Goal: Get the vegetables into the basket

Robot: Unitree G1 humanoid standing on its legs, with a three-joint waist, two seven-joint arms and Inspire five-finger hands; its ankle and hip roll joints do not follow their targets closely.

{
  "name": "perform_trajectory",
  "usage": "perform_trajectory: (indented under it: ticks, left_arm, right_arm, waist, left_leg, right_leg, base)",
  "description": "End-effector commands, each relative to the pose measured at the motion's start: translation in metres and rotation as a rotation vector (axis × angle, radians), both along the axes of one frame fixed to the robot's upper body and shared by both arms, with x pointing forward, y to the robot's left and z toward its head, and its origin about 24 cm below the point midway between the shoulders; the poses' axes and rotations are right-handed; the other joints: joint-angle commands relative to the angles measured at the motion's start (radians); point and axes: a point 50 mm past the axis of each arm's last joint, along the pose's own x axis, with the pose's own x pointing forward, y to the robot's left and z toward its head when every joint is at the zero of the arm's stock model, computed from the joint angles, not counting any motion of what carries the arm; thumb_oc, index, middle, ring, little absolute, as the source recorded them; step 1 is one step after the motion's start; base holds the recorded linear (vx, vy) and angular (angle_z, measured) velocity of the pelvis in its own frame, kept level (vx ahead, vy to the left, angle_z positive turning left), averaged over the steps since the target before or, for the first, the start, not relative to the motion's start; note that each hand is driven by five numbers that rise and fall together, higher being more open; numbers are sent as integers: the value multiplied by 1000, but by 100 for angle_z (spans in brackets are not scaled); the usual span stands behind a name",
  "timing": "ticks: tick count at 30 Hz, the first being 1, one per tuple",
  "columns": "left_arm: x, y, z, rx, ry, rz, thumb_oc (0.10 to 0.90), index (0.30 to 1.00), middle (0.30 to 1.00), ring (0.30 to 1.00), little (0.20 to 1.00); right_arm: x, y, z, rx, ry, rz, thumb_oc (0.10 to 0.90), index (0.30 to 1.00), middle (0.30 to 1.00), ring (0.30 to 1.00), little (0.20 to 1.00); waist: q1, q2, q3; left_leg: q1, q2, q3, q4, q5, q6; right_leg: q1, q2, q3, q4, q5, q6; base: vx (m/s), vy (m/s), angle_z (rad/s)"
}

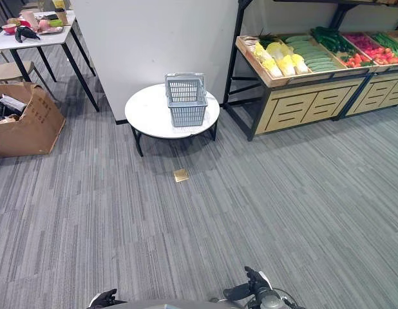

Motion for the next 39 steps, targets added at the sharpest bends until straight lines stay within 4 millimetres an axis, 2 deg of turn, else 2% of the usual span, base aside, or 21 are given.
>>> perform_trajectory:
  ticks: [1,6,11,14,16,23,31,39]
  left_arm:
    - [-25,16,1,49,86,23,900,1000,1000,1000,1000]
    - [-33,20,2,66,109,72,900,1000,1000,1000,1000]
    - [-32,19,2,66,108,58,900,1000,1000,1000,1000]
    - [-28,21,3,71,80,59,900,1000,1000,1000,1000]
    - [-15,19,4,58,9,76,900,1000,1000,1000,1000]
    - [6,9,5,5,-101,41,900,1000,1000,1000,1000]
    - [16,4,6,-31,-151,54,900,1000,1000,1000,1000]
    - [17,2,6,-50,-155,60,900,1000,1000,1000,1000]
  right_arm:
    - [-22,6,-7,-14,93,59,900,1000,1000,1000,1000]
    - [-21,10,-7,-12,86,68,900,1000,1000,1000,1000]
    - [-23,10,-7,-13,87,76,900,1000,1000,1000,1000]
    - [-22,10,-7,-17,79,80,900,1000,1000,1000,1000]
    - [-21,5,-6,-33,67,74,900,1000,1000,1000,1000]
    - [-8,-13,2,-74,3,72,900,1000,1000,1000,1000]
    - [-2,-28,6,-111,-11,52,900,1000,1000,1000,1000]
    - [-1,-32,7,-121,-12,49,900,1000,1000,1000,1000]
  waist:
    - [-9,-64,16]
    - [-8,-70,8]
    - [-12,-71,4]
    - [-13,-73,3]
    - [-9,-69,6]
    - [-4,-48,23]
    - [-4,-36,34]
    - [-2,-35,42]
  left_leg:
    - [32,39,5,-70,28,-75]
    - [43,41,9,-70,24,-75]
    - [48,41,13,-70,22,-75]
    - [52,42,15,-70,19,-75]
    - [50,42,10,-70,20,-74]
    - [32,35,-16,-70,30,-72]
    - [32,37,-24,-70,34,-73]
    - [30,41,-24,-70,38,-73]
  right_leg:
    - [92,-106,37,-186,65,124]
    - [97,-100,46,-186,59,123]
    - [100,-98,49,-186,56,123]
    - [102,-97,52,-186,55,122]
    - [101,-97,50,-186,56,122]
    - [99,-104,35,-186,61,124]
    - [100,-102,25,-186,59,121]
    - [98,-95,25,-186,57,119]
  base:
    - [33,-12,0]
    - [40,-16,-2]
    - [16,-6,-6]
    - [8,-11,-7]
    - [-4,-1,-3]
    - [-15,8,3]
    - [-5,2,8]
    - [0,0,0]
